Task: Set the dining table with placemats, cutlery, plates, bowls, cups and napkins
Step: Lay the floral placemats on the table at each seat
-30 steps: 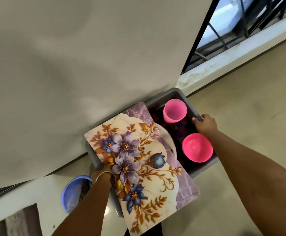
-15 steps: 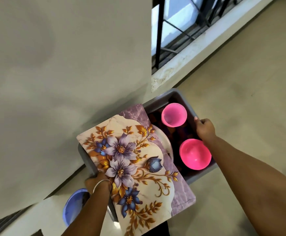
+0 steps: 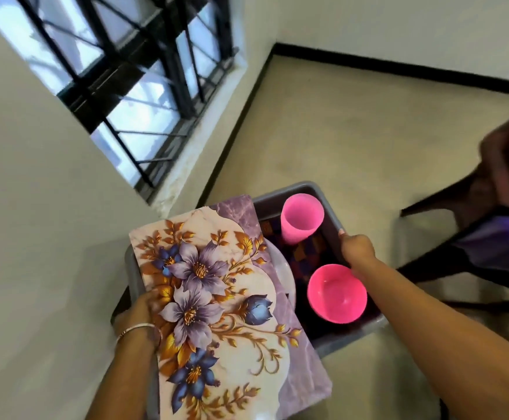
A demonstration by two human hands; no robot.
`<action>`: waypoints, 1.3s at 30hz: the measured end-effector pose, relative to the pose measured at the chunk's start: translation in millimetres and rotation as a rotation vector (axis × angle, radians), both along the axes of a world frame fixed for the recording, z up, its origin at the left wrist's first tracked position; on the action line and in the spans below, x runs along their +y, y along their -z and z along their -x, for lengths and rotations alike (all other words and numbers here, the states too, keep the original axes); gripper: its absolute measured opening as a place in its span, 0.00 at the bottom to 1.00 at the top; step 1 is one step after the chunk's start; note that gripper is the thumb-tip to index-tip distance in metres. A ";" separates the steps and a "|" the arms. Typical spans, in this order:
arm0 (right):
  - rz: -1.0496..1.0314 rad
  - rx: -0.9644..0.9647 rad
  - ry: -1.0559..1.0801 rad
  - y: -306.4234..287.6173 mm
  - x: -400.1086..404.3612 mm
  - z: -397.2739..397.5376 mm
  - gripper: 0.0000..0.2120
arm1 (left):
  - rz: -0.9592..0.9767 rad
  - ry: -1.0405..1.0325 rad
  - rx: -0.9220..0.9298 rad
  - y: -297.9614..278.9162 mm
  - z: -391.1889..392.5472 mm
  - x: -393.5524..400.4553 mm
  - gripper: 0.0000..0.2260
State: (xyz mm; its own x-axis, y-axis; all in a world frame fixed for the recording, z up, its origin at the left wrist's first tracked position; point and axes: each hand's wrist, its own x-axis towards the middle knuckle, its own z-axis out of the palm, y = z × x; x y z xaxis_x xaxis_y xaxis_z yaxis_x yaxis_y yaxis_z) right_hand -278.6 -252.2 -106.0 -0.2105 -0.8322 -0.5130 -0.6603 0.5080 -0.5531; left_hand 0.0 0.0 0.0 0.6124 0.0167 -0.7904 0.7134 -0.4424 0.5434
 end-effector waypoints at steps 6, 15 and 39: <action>0.085 0.026 0.206 -88.7 31.0 136.3 0.25 | 0.274 0.290 0.017 -0.4 32.7 -47.3 0.26; 0.294 0.000 0.631 -175.3 92.9 316.8 0.23 | 0.390 0.878 0.100 -114.9 190.7 -147.2 0.05; 0.391 0.165 1.857 -231.1 551.9 545.1 0.25 | 0.638 2.129 0.262 -176.2 662.4 -94.2 0.09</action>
State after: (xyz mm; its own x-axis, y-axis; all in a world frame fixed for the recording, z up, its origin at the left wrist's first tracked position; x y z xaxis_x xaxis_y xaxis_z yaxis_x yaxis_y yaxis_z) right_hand -823.7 299.7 125.1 -0.8679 0.4212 -0.2633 0.4431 0.4172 -0.7935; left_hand -662.4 -94.2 176.2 -0.7065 -0.5349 -0.4634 -0.3661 -0.2841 0.8862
